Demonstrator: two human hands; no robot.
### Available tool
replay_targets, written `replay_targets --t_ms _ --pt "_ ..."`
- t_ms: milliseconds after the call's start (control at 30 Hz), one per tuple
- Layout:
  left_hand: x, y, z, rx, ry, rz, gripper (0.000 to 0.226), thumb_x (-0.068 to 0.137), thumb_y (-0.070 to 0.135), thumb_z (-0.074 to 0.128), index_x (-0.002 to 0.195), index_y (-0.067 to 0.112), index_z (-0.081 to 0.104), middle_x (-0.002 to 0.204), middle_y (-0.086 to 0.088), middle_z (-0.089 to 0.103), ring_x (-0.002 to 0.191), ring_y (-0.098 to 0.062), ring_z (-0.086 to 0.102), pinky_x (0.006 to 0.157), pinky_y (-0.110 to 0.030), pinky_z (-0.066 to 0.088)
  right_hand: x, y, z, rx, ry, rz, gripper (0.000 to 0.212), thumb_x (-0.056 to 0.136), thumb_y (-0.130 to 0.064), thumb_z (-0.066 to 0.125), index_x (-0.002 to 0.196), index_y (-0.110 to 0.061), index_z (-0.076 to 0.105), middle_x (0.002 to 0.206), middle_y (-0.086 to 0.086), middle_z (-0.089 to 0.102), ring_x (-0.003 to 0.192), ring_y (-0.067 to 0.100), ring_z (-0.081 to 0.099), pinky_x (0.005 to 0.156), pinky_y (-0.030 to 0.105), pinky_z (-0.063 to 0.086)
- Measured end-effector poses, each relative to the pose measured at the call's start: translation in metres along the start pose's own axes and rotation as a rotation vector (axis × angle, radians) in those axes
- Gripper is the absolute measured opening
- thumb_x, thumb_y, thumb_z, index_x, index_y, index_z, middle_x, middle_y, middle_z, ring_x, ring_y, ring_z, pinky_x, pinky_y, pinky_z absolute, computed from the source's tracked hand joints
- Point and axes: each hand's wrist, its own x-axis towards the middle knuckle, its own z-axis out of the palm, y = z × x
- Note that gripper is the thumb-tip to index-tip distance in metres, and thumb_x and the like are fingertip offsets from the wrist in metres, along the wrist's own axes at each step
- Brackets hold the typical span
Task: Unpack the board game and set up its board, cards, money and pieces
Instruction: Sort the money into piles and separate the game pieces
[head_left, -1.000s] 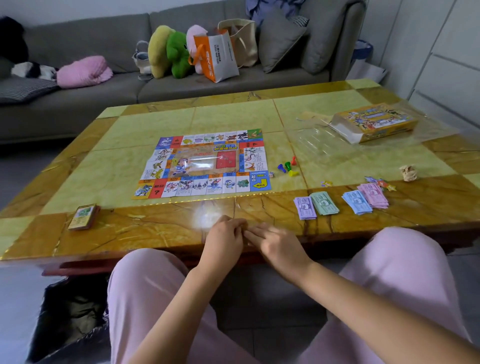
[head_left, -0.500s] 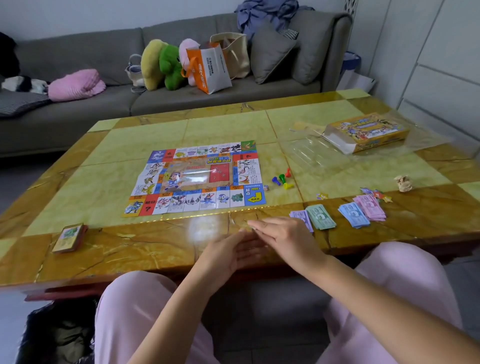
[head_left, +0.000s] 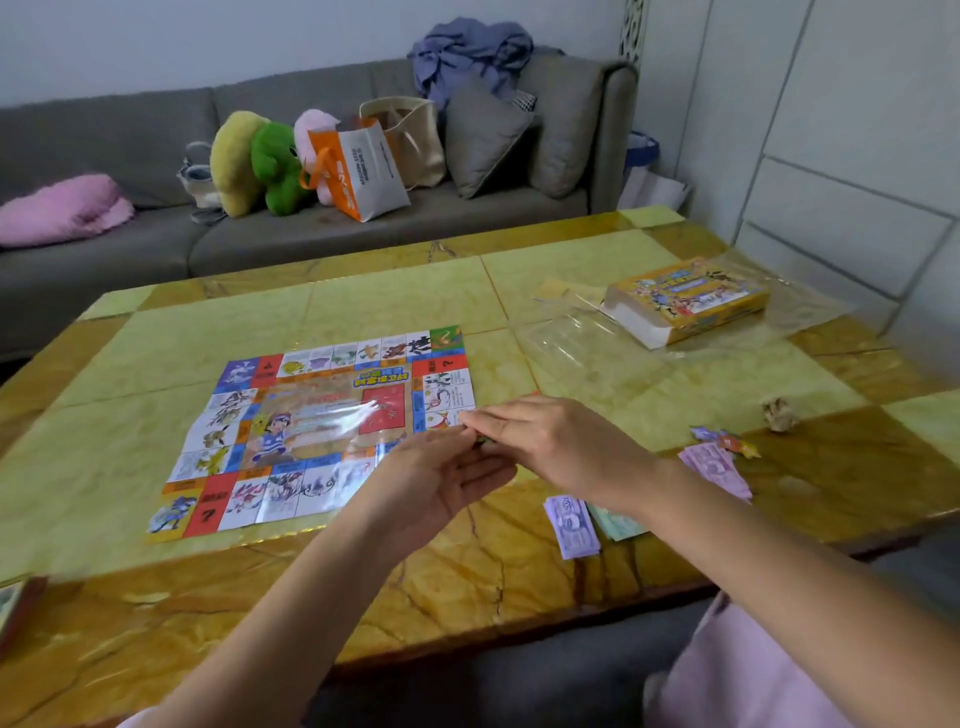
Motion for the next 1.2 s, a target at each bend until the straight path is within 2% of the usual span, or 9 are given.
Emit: replay_targets --t_ms 200,300,433,567,667,767,900,1033,1200 --pt "0.023 0.005 -0.007 0.087 -0.078 -0.058 0.024 0.087 0.01 0.045 0.095 -0.006 0.061 0.078 -0.019 0.068 0.074 -0.024 0.07 0.073 -0.033 0.06 -0.002 0.012 0.008 0.044 -0.14 0.079 0.051 0.095 -0.029 0.034 0.137 -0.004 0.047 0.133 0.015 0.056 0.11 0.029 0.063 0.077 0.042 0.058" --pt "0.031 0.007 -0.012 0.187 -0.109 -0.03 0.029 0.083 0.014 0.052 0.098 -0.009 0.061 0.082 -0.017 0.07 0.078 -0.021 0.071 0.071 -0.027 0.058 0.0 0.013 0.008 0.037 -0.187 0.139 0.058 0.096 -0.035 0.029 0.141 -0.002 0.04 0.14 0.014 0.05 0.107 0.033 0.064 0.073 0.045 0.058" --pt "0.039 0.014 -0.015 0.237 -0.112 -0.023 0.028 0.089 0.008 0.049 0.105 -0.012 0.061 0.094 -0.019 0.071 0.088 -0.023 0.071 0.073 -0.026 0.057 0.005 0.015 0.001 -0.034 -0.07 0.117 0.052 0.092 -0.032 0.037 0.128 -0.001 0.057 0.122 0.016 0.064 0.086 0.031 0.071 0.057 0.042 0.059" --pt "0.038 0.016 -0.017 0.337 -0.12 -0.039 0.026 0.096 0.006 0.045 0.106 -0.009 0.063 0.1 -0.019 0.07 0.096 -0.026 0.07 0.076 -0.026 0.056 0.013 0.011 -0.01 -0.043 -0.126 0.119 0.045 0.085 -0.031 0.057 0.119 -0.002 0.064 0.098 0.011 0.073 0.074 0.027 0.072 0.053 0.037 0.058" --pt "0.034 0.01 -0.016 0.359 -0.085 0.016 0.024 0.097 0.007 0.044 0.102 -0.004 0.065 0.092 -0.015 0.073 0.086 -0.02 0.071 0.077 -0.026 0.057 0.023 0.004 -0.022 -0.056 -0.377 0.265 0.063 0.089 -0.039 0.06 0.142 -0.011 0.041 0.105 0.008 0.068 0.091 0.027 0.064 0.073 0.037 0.051" --pt "0.031 0.004 -0.015 0.392 -0.095 0.027 0.025 0.098 0.009 0.044 0.096 -0.001 0.067 0.088 -0.013 0.072 0.086 -0.017 0.07 0.081 -0.026 0.056 0.032 0.0 -0.016 -0.203 -0.502 0.302 0.057 0.095 -0.038 0.051 0.145 -0.015 0.035 0.106 0.008 0.062 0.096 0.027 0.059 0.073 0.035 0.044" --pt "0.031 0.004 -0.015 0.42 -0.1 0.002 0.027 0.098 0.004 0.042 0.091 0.003 0.068 0.084 -0.007 0.074 0.086 -0.016 0.071 0.083 -0.026 0.056 0.023 0.002 0.0 -0.218 -0.426 0.297 0.02 0.094 -0.02 0.054 0.114 -0.015 0.056 0.085 0.003 0.063 0.074 0.023 0.06 0.059 0.034 0.049" --pt "0.037 0.001 -0.014 0.391 -0.106 -0.007 0.028 0.099 0.007 0.042 0.092 0.001 0.068 0.089 -0.01 0.073 0.089 -0.02 0.07 0.085 -0.03 0.056 0.011 0.01 0.007 -0.141 -0.275 0.272 0.022 0.08 -0.004 0.066 0.099 -0.015 0.068 0.068 -0.001 0.065 0.054 0.018 0.057 0.043 0.023 0.036" --pt "0.047 -0.004 -0.01 0.371 -0.181 -0.055 0.03 0.099 0.014 0.04 0.107 -0.003 0.064 0.099 -0.015 0.071 0.099 -0.024 0.068 0.085 -0.03 0.056 0.002 0.016 -0.004 0.2 -0.086 0.45 0.029 0.078 -0.026 0.071 0.106 -0.021 0.073 0.075 0.0 0.073 0.063 0.014 0.066 0.058 0.028 0.053"
